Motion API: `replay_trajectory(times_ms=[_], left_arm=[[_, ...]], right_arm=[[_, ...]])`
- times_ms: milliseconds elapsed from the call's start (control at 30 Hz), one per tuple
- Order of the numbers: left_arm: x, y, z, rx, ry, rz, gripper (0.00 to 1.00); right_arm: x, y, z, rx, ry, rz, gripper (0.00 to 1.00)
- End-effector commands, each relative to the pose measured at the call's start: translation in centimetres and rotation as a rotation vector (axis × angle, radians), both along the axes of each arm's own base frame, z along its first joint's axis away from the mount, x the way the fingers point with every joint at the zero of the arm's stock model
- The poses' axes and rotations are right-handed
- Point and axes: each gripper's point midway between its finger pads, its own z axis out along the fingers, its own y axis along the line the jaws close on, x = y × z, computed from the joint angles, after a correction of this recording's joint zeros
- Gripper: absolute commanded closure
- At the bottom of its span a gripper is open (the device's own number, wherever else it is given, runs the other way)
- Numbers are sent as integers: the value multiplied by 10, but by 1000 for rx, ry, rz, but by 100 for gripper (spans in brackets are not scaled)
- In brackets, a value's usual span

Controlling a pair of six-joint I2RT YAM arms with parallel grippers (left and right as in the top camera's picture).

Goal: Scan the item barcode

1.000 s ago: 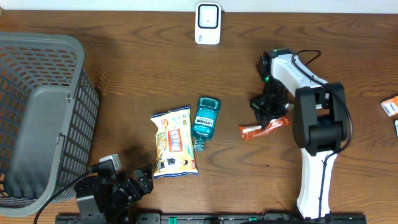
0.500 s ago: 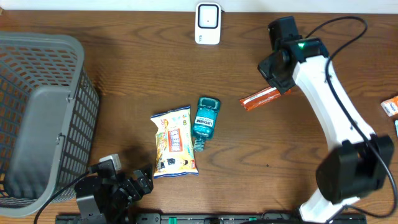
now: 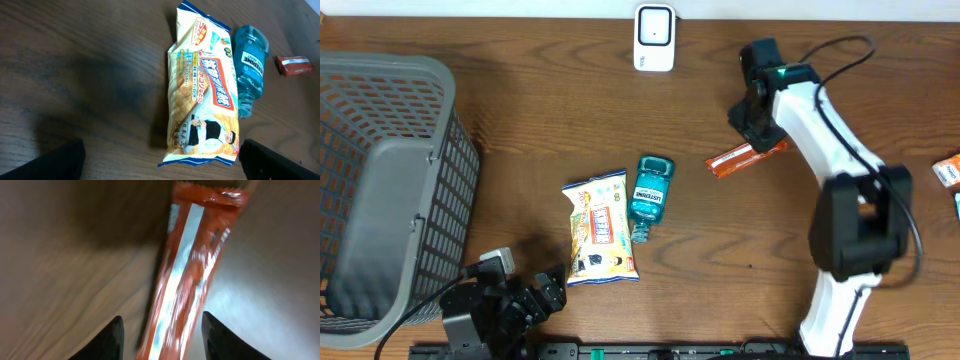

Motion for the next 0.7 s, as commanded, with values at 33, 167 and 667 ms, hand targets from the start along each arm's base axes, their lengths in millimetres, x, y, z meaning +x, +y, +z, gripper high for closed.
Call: replay_trajectory(times_ms=[33, 167, 667], left_arm=[[-7, -2, -8, -3, 37, -15, 2], [-7, -2, -8, -3, 37, -15, 2], [-7, -2, -8, -3, 37, -15, 1]], right_arm=[[-2, -10, -39, 25, 76, 2, 57], [3, -18, -47, 16, 71, -7, 54], [-34, -28, -124, -40, 301, 67, 91]])
